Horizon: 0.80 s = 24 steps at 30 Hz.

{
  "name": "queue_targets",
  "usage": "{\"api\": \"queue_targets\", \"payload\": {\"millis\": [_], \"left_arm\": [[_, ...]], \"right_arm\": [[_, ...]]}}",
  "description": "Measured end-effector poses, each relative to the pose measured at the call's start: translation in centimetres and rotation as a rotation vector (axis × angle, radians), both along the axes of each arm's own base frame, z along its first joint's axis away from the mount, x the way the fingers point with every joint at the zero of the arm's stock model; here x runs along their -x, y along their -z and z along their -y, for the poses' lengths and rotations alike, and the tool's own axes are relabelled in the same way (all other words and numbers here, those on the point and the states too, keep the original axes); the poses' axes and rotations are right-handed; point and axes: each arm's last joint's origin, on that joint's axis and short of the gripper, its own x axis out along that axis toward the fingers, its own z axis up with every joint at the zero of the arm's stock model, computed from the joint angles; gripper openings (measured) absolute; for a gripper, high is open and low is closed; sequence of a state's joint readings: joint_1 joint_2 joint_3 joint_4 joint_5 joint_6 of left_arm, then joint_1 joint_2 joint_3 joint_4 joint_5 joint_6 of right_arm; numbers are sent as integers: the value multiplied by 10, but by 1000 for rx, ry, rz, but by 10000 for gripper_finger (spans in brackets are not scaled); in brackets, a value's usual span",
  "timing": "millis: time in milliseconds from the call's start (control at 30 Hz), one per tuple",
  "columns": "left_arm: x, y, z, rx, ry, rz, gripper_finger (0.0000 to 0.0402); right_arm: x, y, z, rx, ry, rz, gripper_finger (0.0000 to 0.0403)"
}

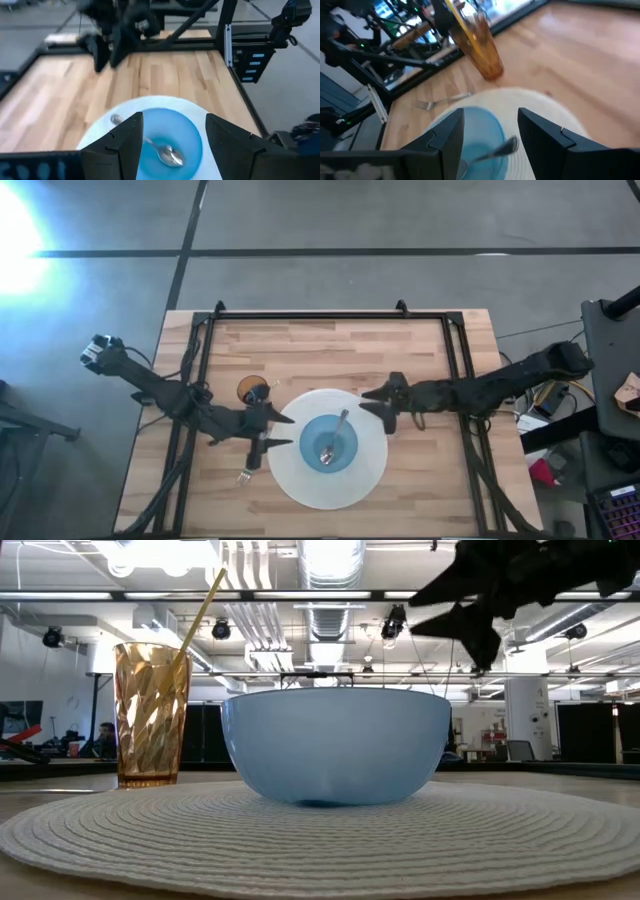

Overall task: Pick & Place Utensil
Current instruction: Put the fork into the blue bowl

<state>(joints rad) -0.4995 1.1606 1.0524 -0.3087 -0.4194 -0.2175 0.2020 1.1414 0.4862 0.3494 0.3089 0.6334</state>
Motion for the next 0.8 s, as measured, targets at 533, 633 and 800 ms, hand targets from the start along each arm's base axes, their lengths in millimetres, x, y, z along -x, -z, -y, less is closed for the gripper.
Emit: {"api": "queue_targets", "payload": {"millis": [533,633,800], "left_arm": [[22,-28,-8,290,-107,-270,209],[23,-29,-4,378,-75,-309,209],[29,-24,2,504,-83,-410,209]], "right_arm": [[42,-33,10,99,13,35,174],[43,-34,10,122,27,35,171],[42,-33,10,139,22,28,173]]}}
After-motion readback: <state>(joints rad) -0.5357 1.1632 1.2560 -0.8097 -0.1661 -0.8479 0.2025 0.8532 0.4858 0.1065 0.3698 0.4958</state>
